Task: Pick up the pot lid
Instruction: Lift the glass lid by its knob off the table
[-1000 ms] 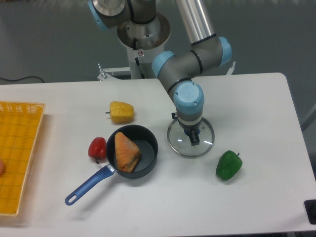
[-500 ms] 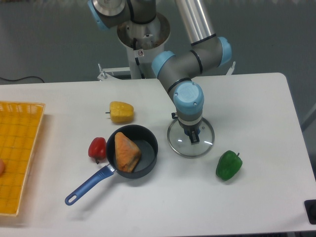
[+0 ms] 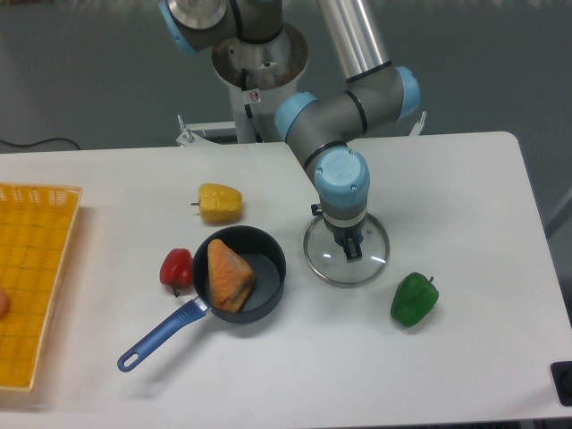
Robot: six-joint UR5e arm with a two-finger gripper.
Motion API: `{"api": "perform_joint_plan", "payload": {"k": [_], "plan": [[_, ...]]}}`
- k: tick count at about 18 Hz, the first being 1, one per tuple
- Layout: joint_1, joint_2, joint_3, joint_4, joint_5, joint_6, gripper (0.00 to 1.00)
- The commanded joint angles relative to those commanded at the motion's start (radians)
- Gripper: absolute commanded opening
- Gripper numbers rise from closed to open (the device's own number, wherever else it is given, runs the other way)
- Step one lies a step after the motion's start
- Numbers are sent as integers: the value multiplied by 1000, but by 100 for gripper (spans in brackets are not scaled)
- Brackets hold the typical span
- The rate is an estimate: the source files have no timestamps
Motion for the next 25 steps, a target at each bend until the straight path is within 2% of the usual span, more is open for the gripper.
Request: {"api": "perform_joint_plan", "payload": {"k": [7,10,12,16,25], "plan": [[0,14,32,-21,-14,-8,48],[-2,21,89,-93,-55,-55,48],[-9,28,113,-118,-71,-72,48],[-9,34,127,-121,-109,-90,48],[-11,58,127,-146,-95,-90,48]]}}
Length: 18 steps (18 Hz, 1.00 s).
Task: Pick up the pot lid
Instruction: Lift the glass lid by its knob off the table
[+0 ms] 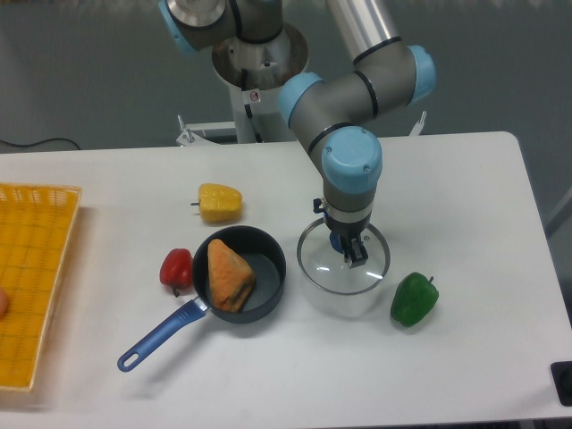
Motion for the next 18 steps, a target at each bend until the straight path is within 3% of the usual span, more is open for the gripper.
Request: {"api": "perform_joint_plan", "payload": {"k": [7,18], "plan": [[-12,3,18,-26,58,2,48],[-15,0,21,-25,58,-12,48]]}}
